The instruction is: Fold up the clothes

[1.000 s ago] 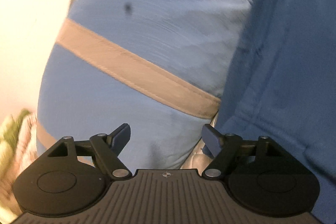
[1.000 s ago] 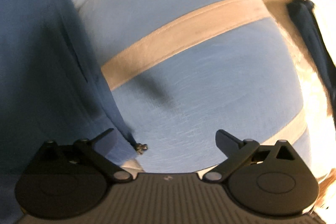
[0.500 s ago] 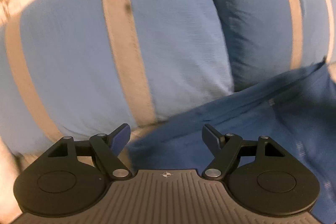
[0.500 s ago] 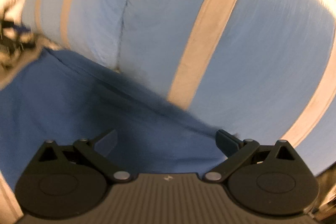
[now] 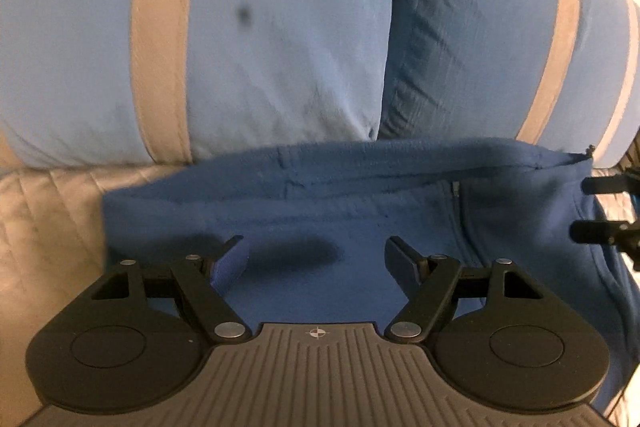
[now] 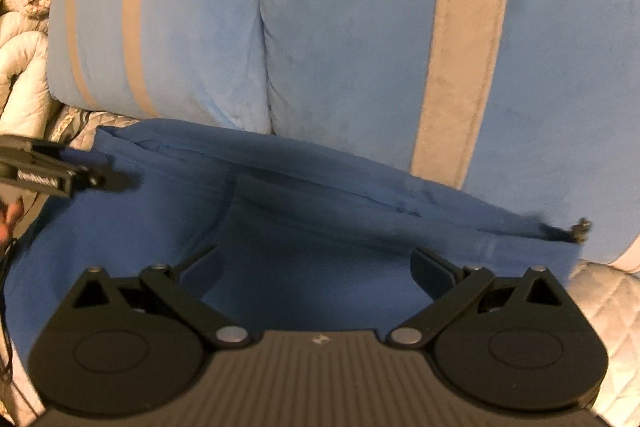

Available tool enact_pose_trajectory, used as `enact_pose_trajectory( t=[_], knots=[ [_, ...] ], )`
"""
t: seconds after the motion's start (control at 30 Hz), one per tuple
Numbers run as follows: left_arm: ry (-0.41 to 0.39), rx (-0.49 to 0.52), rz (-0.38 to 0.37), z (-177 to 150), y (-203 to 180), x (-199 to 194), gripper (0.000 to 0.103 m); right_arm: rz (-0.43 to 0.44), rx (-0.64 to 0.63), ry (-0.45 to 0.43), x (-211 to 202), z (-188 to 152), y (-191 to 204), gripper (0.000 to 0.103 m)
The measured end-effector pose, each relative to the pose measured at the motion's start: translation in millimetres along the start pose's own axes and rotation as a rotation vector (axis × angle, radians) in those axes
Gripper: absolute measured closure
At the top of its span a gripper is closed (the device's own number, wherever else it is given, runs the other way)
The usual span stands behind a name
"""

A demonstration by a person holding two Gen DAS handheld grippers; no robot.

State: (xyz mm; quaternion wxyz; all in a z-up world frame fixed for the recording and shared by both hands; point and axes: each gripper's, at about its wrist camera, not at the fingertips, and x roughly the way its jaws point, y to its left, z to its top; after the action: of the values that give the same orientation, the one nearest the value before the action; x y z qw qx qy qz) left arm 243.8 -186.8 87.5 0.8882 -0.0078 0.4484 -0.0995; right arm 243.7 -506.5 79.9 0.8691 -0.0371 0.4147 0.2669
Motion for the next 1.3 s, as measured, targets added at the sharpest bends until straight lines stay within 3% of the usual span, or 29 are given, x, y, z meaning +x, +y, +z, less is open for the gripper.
enact_pose_trajectory(
  t=[0.13, 0.27, 0.63, 0.8, 1.3],
  knots=[
    [-0.014, -0.035, 0.028, -5, 1, 14, 0.028, -0.013, 0.043, -0.034, 22, -2, 0, 0.000],
    [-0.080, -0.054, 0.063, -11, 0, 30, 0.027, -0.050, 0.073, -0.096, 40, -9, 1, 0.000],
    [-0.221, -0.064, 0.055, -29, 3, 60, 0.000, -0.157, 0.095, -0.202, 78, -29, 7, 0.000],
    [-0.276, -0.048, 0.058, -38, 2, 65, 0.000, -0.172, 0.100, -0.231, 87, -36, 7, 0.001],
    [-0.291, -0.049, 0.063, -38, 1, 57, 0.000, -0.219, 0.086, -0.264, 74, -38, 13, 0.001]
  ],
)
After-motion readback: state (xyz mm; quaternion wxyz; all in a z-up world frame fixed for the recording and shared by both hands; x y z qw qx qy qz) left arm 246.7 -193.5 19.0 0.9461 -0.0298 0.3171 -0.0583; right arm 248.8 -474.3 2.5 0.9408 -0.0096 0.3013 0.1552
